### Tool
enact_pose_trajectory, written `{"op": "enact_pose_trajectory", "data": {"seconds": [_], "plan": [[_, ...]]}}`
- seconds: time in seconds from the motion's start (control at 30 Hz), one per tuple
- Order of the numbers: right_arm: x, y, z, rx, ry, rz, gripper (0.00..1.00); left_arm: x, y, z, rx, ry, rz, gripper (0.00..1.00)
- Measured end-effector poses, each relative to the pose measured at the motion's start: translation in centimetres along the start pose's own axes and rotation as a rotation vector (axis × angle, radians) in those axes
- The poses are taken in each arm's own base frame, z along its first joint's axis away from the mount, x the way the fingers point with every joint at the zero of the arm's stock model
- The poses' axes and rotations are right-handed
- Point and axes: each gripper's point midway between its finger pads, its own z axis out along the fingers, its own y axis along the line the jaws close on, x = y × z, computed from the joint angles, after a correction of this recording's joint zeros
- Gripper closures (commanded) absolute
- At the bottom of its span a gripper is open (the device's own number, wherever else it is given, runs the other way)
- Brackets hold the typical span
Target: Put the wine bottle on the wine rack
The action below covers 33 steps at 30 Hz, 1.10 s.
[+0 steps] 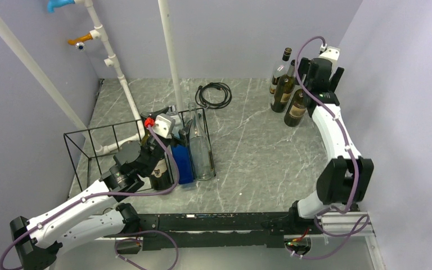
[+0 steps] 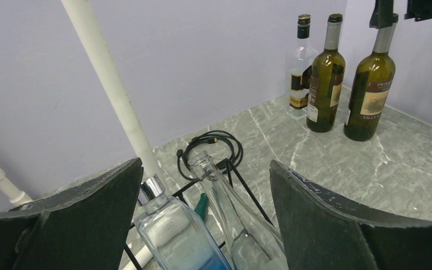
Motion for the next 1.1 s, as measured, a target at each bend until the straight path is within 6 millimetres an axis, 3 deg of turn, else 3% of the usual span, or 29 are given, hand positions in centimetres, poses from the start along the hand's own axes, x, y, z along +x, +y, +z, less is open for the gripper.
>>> {"op": "enact_pose_trajectory", "data": {"seconds": [0.2, 0.33, 0.53, 0.73, 0.83, 0.9, 1.0, 1.1], "plan": [[2.8, 1.8, 3.3, -0.038, 0.098, -0.017, 0.02, 0.0, 0.1, 0.0, -0.005, -0.005, 0.007, 0.12], [4.5, 2.1, 3.7, -0.039, 0.145, -0.016, 0.19, 0.0, 0.1, 0.0, -0.005, -0.005, 0.016, 0.12], [4.8, 2.0, 3.8, -0.037, 0.156, -0.017, 0.32, -0.1, 0.2, 0.0, -0.007, -0.009, 0.019, 0.12], [6.7, 2.1, 3.7, -0.050, 0.188, -0.019, 0.56, 0.0, 0.2, 0.0, -0.006, -0.008, 0.020, 0.12], [6.1, 2.2, 3.8, -0.058, 0.169, -0.004, 0.79, 0.0, 0.2, 0.0, -0.006, -0.009, 0.020, 0.12], [5.9, 2.4, 3.7, -0.070, 0.164, 0.010, 0.89, 0.0, 0.2, 0.0, -0.006, -0.008, 0.020, 0.12], [6.0, 2.4, 3.5, -0.077, 0.172, 0.026, 1.00, 0.0, 0.2, 0.0, -0.008, -0.007, 0.021, 0.12], [6.3, 2.5, 2.5, -0.104, 0.187, 0.040, 1.00, 0.1, 0.2, 0.1, -0.010, -0.005, 0.021, 0.12]]}}
